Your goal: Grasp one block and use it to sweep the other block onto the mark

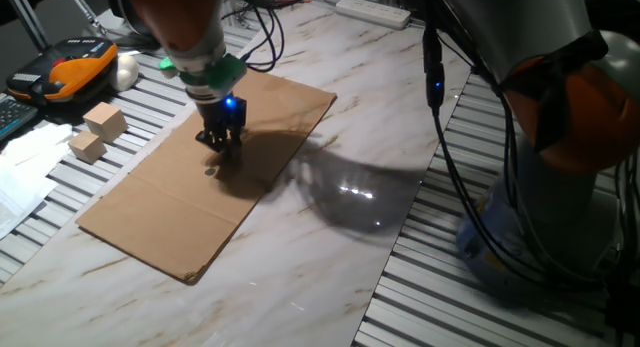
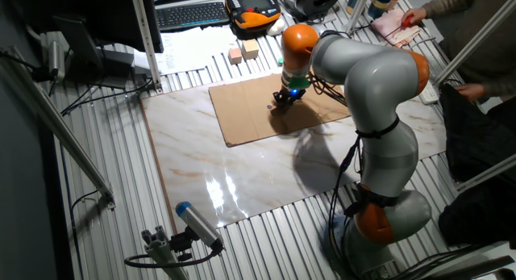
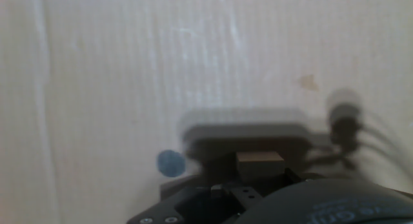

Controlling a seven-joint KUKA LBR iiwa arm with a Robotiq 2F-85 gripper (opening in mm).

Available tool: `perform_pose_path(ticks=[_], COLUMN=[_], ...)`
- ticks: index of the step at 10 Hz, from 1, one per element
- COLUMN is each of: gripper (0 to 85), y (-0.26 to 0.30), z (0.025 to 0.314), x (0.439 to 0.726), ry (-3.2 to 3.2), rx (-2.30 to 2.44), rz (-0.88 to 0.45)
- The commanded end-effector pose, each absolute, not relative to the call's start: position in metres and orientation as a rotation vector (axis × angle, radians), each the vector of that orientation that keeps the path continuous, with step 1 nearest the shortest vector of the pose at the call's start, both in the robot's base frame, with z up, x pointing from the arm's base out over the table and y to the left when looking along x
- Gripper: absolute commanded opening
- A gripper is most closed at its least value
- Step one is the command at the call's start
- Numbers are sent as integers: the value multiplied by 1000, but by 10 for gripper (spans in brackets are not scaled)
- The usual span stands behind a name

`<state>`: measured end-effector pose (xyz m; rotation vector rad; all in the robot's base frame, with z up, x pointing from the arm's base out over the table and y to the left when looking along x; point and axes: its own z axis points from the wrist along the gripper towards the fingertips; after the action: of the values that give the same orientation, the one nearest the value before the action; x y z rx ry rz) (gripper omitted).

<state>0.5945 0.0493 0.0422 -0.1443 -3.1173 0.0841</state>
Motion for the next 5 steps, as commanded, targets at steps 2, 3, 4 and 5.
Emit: perform_pose_path(ticks=[2,3,4,5], gripper=[0,0,0,0], y=[60,66,72,75], z=[43,46,47,45], x=[595,596,598,598], ry=[-3115,-3113,-3106,-3106], rx=[-171,-187,-208,-215], rz=[91,96,97,100])
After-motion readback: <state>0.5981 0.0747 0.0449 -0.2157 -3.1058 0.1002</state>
